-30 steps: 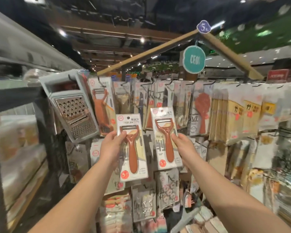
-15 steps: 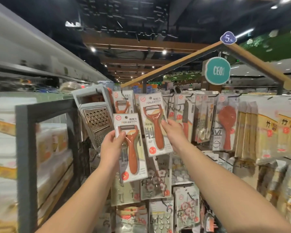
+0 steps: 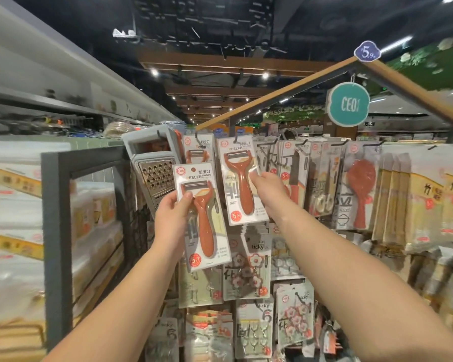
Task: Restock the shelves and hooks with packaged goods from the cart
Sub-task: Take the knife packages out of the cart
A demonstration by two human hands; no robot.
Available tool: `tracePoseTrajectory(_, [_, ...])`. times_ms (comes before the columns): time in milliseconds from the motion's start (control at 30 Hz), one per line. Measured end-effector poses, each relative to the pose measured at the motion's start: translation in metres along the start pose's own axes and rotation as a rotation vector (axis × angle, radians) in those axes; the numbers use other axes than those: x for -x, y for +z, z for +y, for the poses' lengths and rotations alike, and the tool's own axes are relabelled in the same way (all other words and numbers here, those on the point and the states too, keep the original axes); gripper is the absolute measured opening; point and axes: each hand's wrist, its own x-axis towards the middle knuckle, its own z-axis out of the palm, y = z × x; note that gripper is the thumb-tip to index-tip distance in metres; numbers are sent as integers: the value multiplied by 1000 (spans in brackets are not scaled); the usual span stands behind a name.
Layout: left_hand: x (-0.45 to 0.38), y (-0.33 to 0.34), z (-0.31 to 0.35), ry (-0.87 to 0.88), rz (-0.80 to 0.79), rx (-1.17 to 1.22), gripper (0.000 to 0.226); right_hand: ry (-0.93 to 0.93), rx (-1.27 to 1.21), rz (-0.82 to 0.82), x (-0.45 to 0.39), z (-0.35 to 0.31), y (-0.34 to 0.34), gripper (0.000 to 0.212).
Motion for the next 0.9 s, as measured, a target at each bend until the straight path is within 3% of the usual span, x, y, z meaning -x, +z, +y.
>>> tracePoseTrajectory(100, [4,-1,5,-1,0,-14,25,-25,11,-3,5,0,-4,42])
tracePoseTrajectory(267, [13,3,15,-13,-30,-10,10,-264,-14,43,46,8,-7,41])
tracePoseTrajectory(400, [18,19,24,-34,-84,73,20,-195,184,-401,73,19,-1,15])
tracePoseTrajectory(433, [19,23,26,-28,-92,68,22,-173,176,-445,78,20,1,9])
tracePoseTrajectory(667, [14,36,40,-61,-216,56,45,-95,-17,-53,62,10,-8,24])
tracePoseTrajectory(833, [14,23,38,-160,-237,116,51,-106,92,-15,45,4,-7,40])
tracePoseTrajectory(900, [15,17,37,-197,-228,124,41,-105,108,2,41,3,-5,44])
